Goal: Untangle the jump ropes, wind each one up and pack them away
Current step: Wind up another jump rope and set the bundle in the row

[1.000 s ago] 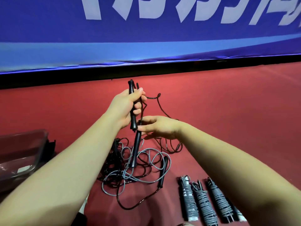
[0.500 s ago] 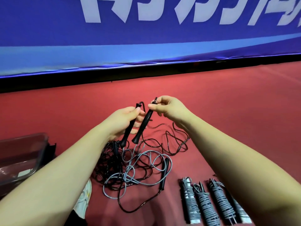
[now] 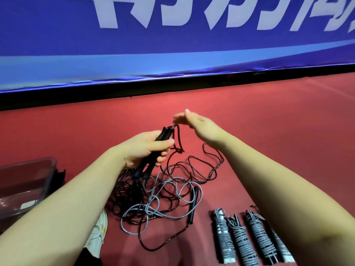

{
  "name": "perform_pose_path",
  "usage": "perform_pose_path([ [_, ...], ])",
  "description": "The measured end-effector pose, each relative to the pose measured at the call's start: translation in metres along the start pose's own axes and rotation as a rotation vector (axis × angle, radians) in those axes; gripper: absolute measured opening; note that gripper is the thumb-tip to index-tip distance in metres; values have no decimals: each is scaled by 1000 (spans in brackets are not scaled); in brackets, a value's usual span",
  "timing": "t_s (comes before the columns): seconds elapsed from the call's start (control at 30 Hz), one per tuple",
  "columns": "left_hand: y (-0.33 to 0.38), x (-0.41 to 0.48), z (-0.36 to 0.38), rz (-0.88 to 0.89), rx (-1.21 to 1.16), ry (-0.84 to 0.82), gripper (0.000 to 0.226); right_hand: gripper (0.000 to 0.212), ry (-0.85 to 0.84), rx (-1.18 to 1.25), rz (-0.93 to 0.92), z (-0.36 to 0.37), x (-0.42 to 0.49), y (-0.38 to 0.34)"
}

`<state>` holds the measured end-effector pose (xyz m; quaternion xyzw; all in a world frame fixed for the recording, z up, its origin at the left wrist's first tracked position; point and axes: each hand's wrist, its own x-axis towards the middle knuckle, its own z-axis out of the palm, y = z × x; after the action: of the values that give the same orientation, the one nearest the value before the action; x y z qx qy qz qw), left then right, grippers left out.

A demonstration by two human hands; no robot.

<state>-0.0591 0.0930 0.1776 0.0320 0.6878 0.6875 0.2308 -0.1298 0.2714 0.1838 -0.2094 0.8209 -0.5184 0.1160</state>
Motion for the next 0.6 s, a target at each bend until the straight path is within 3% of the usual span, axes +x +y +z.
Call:
perform_pose_path([
  [0.1, 2, -1, 2, 17, 20, -16, 27, 56, -308, 310, 138, 11, -7, 11],
  [0.17, 5, 0, 3, 29, 7, 32, 27, 54, -408, 392, 198, 14, -12, 7],
  [0.23, 5, 1, 1, 44, 101, 127, 25, 45, -384, 412, 196, 10, -11, 4],
  [0.4, -4, 7, -6, 161, 673, 394, 16, 34, -333, 455, 122, 5, -13, -4],
  [0.6, -8, 14, -1, 331, 508, 503, 9, 31, -341, 533, 62, 12, -12, -20],
])
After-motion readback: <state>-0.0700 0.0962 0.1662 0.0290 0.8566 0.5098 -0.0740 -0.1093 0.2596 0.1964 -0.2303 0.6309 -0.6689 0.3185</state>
